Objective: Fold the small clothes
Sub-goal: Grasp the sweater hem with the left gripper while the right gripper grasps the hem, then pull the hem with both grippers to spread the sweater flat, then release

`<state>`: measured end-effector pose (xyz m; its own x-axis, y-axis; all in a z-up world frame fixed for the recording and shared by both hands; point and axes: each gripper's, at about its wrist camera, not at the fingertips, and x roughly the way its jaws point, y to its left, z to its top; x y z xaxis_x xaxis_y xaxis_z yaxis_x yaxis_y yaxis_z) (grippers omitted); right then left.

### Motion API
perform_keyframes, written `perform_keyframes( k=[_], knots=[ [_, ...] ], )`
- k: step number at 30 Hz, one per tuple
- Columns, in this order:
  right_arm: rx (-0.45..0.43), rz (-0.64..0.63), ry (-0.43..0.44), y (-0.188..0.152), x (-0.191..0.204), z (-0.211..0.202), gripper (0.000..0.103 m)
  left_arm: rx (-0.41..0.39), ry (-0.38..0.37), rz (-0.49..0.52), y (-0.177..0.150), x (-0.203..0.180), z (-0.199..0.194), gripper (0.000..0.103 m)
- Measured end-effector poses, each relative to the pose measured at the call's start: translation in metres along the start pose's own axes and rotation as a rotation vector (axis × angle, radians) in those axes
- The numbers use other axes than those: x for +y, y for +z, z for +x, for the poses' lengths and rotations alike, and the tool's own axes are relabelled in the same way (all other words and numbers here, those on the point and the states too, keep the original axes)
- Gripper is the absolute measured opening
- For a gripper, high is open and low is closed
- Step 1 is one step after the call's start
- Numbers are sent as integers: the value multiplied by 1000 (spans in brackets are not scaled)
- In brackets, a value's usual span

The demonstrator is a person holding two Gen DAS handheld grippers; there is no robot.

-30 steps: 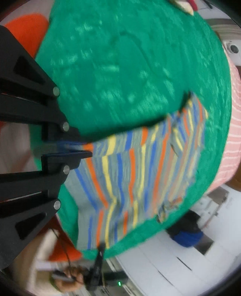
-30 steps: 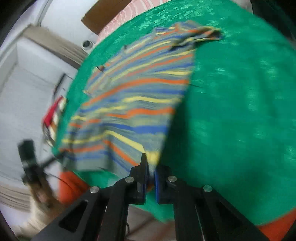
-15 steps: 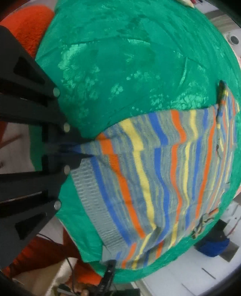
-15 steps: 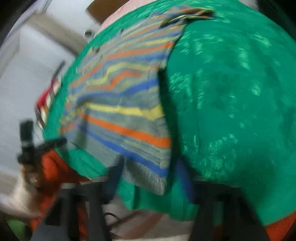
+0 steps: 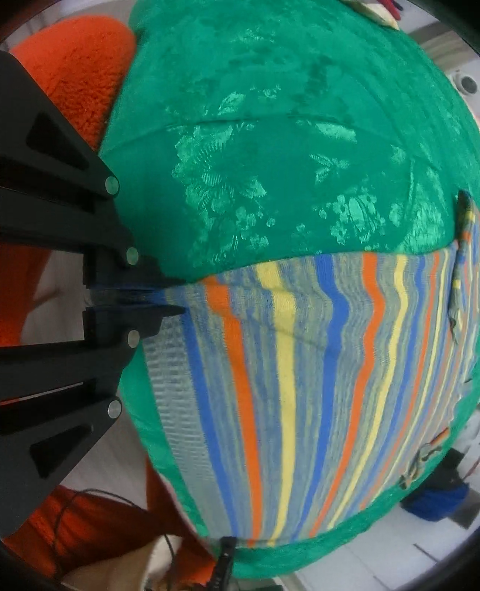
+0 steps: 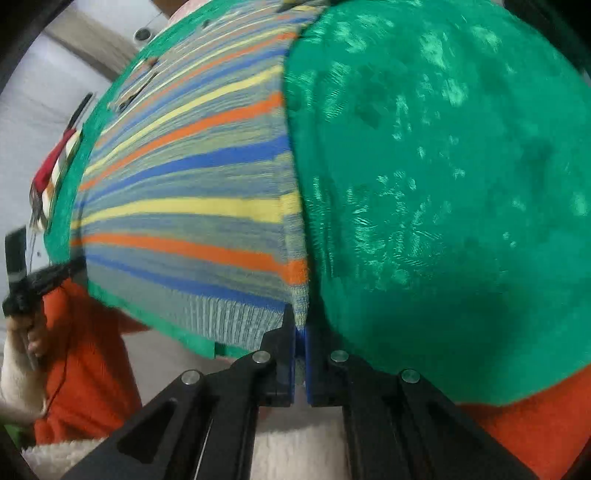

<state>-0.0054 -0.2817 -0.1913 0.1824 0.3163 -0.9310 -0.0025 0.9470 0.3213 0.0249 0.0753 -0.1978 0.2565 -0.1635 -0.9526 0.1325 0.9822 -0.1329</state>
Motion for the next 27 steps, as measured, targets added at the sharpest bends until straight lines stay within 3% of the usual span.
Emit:
perform_keyframes(
  k=[7,11,13,15,18,20,21,23,27],
  knots=[
    [-22,36,23,-9,-20,-8,2,-13,2,-40,-7,5,-6,6],
    [-32,34,12,-14,-16,-13,2,-11,40,-78,-32,31,-34,7],
    [-34,40,6,-18,-14,-16,7,-15,113,-81,-41,41,-43,8],
    [-22,42,-23,-25,-11,-22,23,-51,177,-82,-50,49,-60,9],
    [-46,16,-77,-33,-9,-39,33,-125,199,-112,-54,58,-87,38],
    [-105,-22,-173,-34,-6,-57,39,-202,186,-130,-49,58,-105,56],
    [-161,-50,-235,-31,-3,-71,41,-229,172,-128,-45,55,-110,59],
    [-248,-93,-271,-24,8,-89,42,-280,129,-106,-33,45,-117,69],
    [-401,-172,-186,-2,40,-104,53,-372,60,-2,-6,2,-108,80]
  ],
)
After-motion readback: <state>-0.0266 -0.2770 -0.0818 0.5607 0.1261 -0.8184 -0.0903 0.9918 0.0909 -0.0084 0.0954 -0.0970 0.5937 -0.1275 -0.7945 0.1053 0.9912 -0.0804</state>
